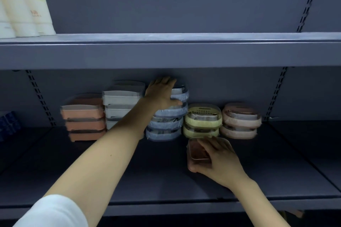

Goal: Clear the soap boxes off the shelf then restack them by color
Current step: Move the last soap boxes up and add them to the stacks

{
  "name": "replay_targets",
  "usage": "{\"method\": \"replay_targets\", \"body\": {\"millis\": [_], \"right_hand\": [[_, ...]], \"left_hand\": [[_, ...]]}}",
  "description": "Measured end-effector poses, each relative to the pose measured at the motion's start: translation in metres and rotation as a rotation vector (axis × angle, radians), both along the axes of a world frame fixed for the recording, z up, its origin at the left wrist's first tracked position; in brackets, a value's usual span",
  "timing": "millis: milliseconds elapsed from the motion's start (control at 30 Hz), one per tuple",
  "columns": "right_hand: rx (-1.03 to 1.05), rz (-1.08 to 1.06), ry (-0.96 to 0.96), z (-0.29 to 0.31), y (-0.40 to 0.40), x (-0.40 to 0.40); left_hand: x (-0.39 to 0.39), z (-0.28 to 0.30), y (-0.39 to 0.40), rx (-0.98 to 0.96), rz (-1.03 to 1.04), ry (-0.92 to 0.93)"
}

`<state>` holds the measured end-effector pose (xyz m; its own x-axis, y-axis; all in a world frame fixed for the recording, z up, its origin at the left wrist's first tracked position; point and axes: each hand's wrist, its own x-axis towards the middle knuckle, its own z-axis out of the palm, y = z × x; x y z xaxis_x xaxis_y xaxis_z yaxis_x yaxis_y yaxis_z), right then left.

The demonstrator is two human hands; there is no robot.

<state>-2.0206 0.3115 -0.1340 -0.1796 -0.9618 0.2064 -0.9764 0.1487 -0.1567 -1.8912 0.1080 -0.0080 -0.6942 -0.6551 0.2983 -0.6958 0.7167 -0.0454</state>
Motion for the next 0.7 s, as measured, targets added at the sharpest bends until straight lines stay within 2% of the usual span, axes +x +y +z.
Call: {"method": "replay_targets", "body": {"millis": [100, 200, 300, 367, 433, 567, 700], "right_hand": [[0.017, 0.066, 0.028, -0.001, 0.002, -0.005], [0.054, 0.105, 0.034, -0.003, 0.001, -0.011], [0.048, 0.140, -0.010, -0.005, 0.002, -0.014], [0.022, 0.170, -0.046, -0.004, 0.003, -0.012], [-0.011, 0.217, -0.098, -0.001, 0.005, -0.006], [-0.006, 0.288, -0.287, 0.002, 0.009, -0.007], [0.073, 0.346, -0.238, 0.002, 0.014, -0.026]], "left_hand": [[0.000, 0.002, 0.009, -0.097, 0.015, -0.021], [-0.004, -0.008, 0.033, -0.338, -0.055, -0.016], [-0.004, -0.031, 0.052, -0.370, -0.201, 0.156], [-0.001, -0.049, 0.068, -0.305, -0.316, 0.206], [0.003, -0.063, 0.090, -0.146, -0.397, 0.208], [0.013, -0.087, 0.126, 0.238, -0.323, 0.089], [0.010, -0.111, 0.139, 0.335, -0.274, 0.002]]}}
